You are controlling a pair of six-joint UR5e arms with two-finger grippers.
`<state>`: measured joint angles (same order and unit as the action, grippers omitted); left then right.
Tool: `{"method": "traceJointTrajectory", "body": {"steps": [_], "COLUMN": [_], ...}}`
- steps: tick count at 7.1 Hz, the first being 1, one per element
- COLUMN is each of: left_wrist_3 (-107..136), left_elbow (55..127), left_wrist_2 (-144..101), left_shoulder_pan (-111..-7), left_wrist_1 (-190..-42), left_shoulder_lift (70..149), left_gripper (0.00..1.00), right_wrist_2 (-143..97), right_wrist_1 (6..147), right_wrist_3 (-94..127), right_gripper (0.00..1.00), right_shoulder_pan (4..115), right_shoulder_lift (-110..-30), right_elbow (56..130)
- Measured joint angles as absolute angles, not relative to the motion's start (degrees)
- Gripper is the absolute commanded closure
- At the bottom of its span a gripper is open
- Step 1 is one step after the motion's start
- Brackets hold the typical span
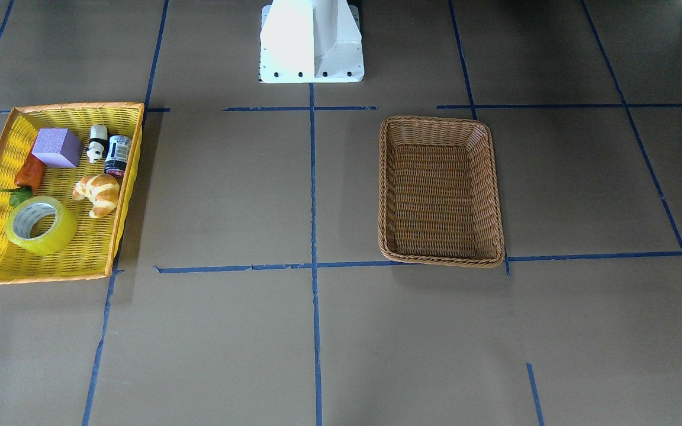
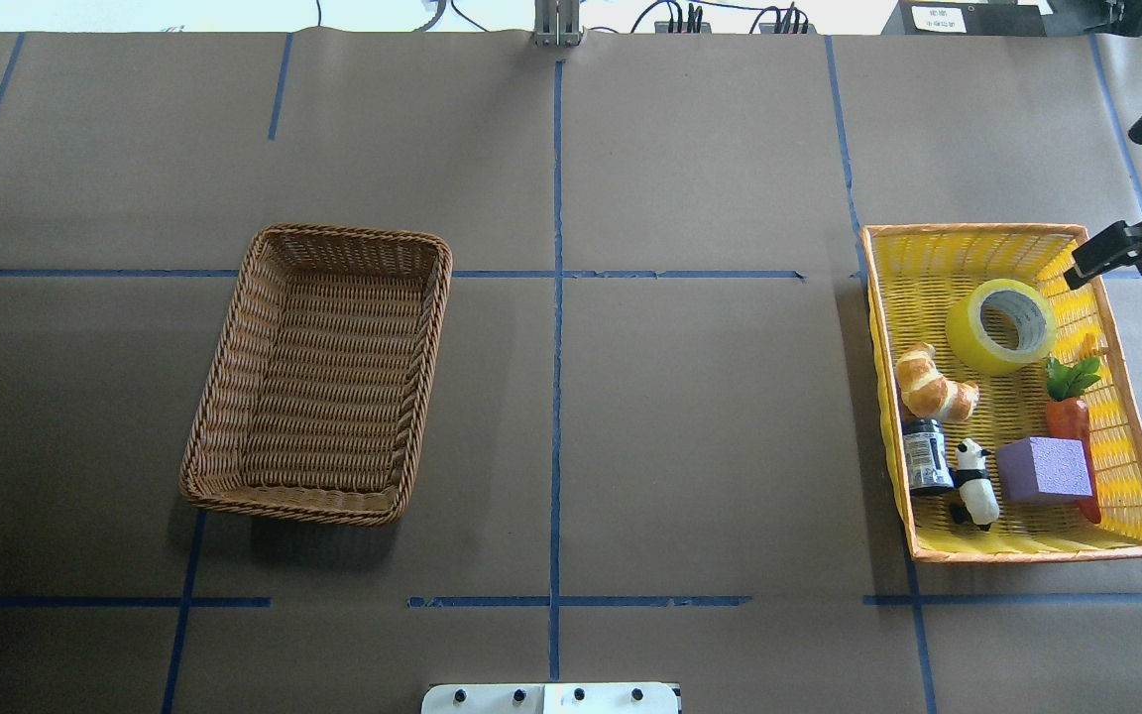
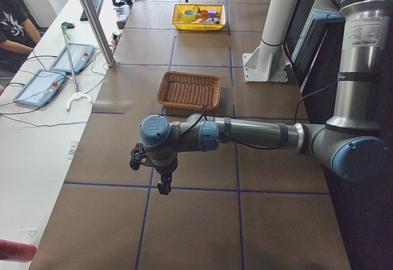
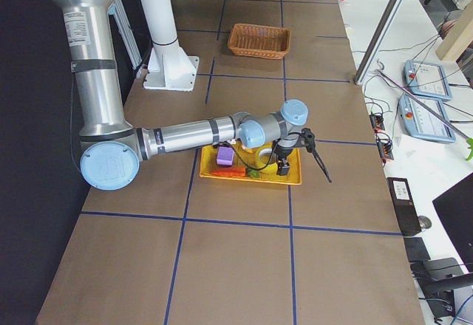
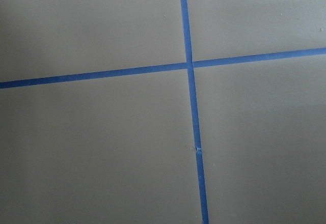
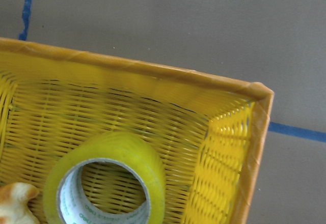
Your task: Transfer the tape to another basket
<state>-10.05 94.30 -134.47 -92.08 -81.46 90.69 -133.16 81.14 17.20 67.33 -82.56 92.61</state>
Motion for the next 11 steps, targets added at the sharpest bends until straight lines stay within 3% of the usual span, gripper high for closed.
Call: {"method": "traceJointTrajectory", "body": {"steps": [4,6,8,9,11], "left_wrist_3": [-10.04,-9.96,-9.94,-9.93,-9.95], "left_elbow": [94.1,93.91,94.02,94.13,94.38], "left_wrist_2": [-134.64,-135.77,-136.17,-136.21,-136.29], "left_shoulder_pan": [-92.03,-92.02,-92.03,-92.07,-92.07], "left_wrist_1": [-81.48,-81.47,-81.47,-81.47,-81.47], "left_shoulder_lift": [91.29,91.31,91.32,91.32,91.23], "left_gripper": [0.0,0.0,0.0,0.0,0.0], "right_wrist_2": [-127.18,-125.24,-123.88,-123.52,-123.49], "right_wrist_1": [77.96,77.86,77.81,77.84,77.87], "right_wrist_3": [18.09,18.05,17.88,17.85,17.84], "right_gripper": [0.07,0.28,0.93,1.0,1.0], "right_shoulder_pan": [61.85,60.44,59.5,59.23,59.12], "right_shoulder_lift": [-82.32,-82.43,-82.17,-82.05,-81.91], "right_elbow": [90.98,90.39,89.58,89.4,89.6]}}
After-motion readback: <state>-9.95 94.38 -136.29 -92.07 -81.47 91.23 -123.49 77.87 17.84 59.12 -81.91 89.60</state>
